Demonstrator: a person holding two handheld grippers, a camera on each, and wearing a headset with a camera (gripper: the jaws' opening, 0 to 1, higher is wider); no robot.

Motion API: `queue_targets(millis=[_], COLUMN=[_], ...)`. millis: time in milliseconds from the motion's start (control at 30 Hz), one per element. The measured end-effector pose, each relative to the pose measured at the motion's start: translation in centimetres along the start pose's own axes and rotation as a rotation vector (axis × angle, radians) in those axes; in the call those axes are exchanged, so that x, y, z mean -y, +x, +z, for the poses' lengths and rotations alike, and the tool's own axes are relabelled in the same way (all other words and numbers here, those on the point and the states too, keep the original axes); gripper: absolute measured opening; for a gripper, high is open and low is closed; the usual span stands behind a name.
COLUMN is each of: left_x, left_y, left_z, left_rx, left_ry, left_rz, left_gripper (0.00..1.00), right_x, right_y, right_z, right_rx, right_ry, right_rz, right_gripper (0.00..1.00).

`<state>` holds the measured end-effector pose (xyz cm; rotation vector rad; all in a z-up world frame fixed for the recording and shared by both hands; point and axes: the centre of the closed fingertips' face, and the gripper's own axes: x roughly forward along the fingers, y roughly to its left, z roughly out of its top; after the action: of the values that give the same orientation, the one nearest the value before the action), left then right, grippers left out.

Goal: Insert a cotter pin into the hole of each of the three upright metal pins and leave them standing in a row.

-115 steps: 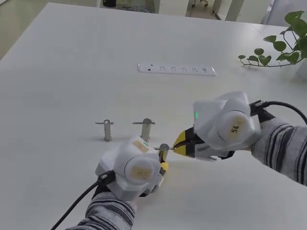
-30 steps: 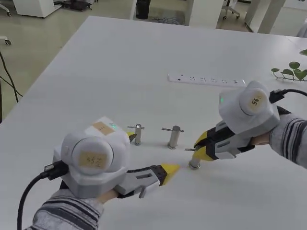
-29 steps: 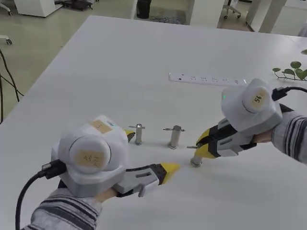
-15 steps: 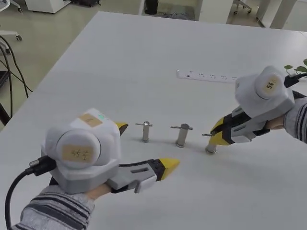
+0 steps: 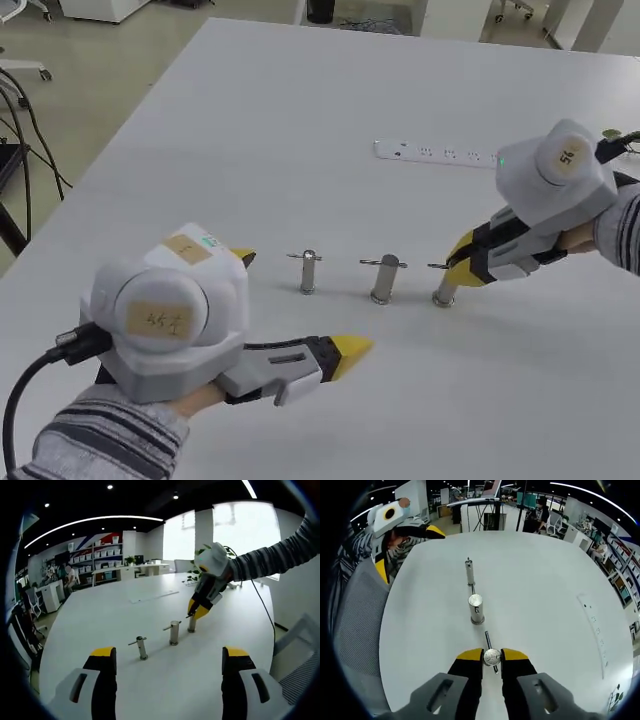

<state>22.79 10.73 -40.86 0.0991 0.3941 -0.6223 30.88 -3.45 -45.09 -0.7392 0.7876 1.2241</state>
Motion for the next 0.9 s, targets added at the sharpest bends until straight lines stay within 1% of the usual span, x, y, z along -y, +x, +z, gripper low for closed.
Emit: queue_targets(millis=[67, 133, 400, 500, 533, 667, 700, 733, 767, 833, 900], left_x=[-0.18, -0.23, -0.24, -0.19, -0.22, -0.26, -0.28, -0.33, -0.39, -0.54, -0.67], left_y=[-0.04, -0.04, -0.08, -0.08, -0.07, 0.0, -0.01, -0.04, -0.07, -0.17, -0.25], left_z=[0.0, -0.09, -0.27, -0.27, -0.24, -0.38, -0.41, -0.38, -0.36, -0.27, -0.29], left_rx=[0.0, -0.004, -0.012, -0.012, -0.01, -0.018, -0.02, -0.02, -0.019, -0.016, -0.015], left_ry=[0.0, -0.006, -0.017, -0.016, -0.017, -0.024, -0.023, -0.022, -0.023, -0.027, -0.035], left_rz=[0.008, 0.006, 0.006, 0.004, 0.006, 0.005, 0.005, 0.006, 0.007, 0.011, 0.014], left_gripper=[0.86, 0.86, 0.87, 0.88, 0.88, 0.89, 0.89, 0.89, 0.9, 0.91, 0.92], right_x=[0.04, -0.08, -0.32, -0.42, -0.39, -0.42, -0.34, -0.27, 0.08, 0.19, 0.18], right_y=[0.02, 0.0, -0.03, -0.05, -0.03, 0.0, 0.04, 0.05, -0.02, -0.17, -0.39], right_z=[0.05, -0.02, -0.05, -0.08, -0.08, -0.02, 0.13, 0.27, 0.59, 0.53, 0.63], right_rx=[-0.005, -0.011, -0.004, -0.004, -0.004, 0.0, 0.01, 0.02, 0.034, 0.027, 0.033], right_ry=[0.012, 0.008, 0.017, 0.034, 0.042, 0.025, 0.035, 0.019, -0.022, -0.006, -0.001], right_rz=[0.01, 0.021, 0.043, 0.049, 0.046, 0.038, 0.026, 0.013, -0.016, -0.023, -0.028], right_gripper=[0.08, 0.08, 0.08, 0.08, 0.08, 0.09, 0.09, 0.1, 0.13, 0.19, 0.25])
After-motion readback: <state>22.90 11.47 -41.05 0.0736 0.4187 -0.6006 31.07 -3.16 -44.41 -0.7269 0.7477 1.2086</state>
